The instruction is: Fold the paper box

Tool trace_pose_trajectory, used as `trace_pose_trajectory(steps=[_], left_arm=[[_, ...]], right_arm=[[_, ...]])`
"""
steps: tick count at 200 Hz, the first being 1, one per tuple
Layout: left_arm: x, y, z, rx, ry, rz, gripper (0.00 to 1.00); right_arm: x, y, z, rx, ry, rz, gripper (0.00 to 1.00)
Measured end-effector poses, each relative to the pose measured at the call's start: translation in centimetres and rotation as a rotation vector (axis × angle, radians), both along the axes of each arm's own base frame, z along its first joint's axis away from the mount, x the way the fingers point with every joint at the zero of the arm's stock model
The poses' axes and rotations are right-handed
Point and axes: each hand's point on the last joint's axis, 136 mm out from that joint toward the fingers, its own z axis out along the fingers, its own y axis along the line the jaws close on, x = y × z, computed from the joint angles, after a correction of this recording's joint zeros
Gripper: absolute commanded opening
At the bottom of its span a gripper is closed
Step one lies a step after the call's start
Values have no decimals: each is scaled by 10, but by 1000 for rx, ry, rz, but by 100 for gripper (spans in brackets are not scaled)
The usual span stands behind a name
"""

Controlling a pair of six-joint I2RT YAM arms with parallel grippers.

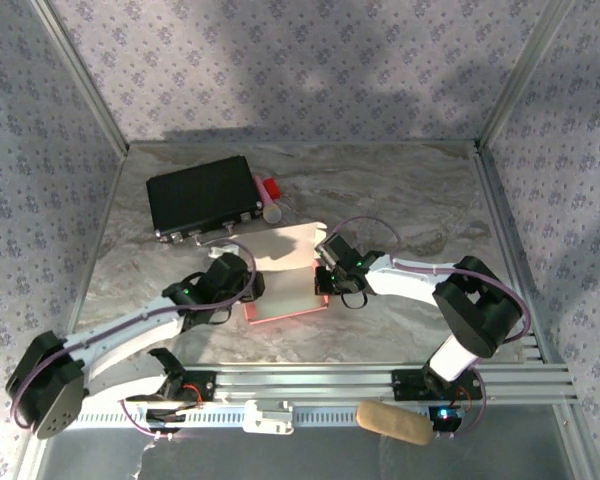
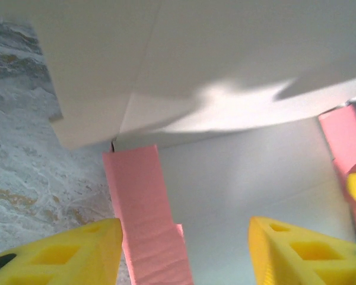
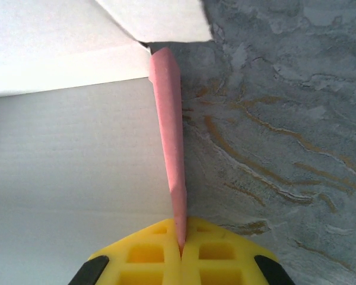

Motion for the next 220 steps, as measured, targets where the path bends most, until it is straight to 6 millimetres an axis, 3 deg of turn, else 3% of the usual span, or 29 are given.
trace_pose_trajectory(steps=[34, 58, 116, 192, 220], left_arm=[[-4, 27, -13, -111, 9, 87, 46], [-8, 33, -15, -179, 17, 105, 36], [-4, 17, 14, -336, -27, 68, 37], [-2, 4, 67, -482, -101, 29, 40], [0, 1, 76, -519, -107, 25, 50]], right_arm=[[3, 1, 0, 56, 27, -4, 0], [7, -9, -1, 102, 60, -31, 0], [15, -12, 25, 189, 39, -44, 0], [16, -14, 37, 264, 70, -51, 0], [16, -14, 42, 305, 91, -57, 0]])
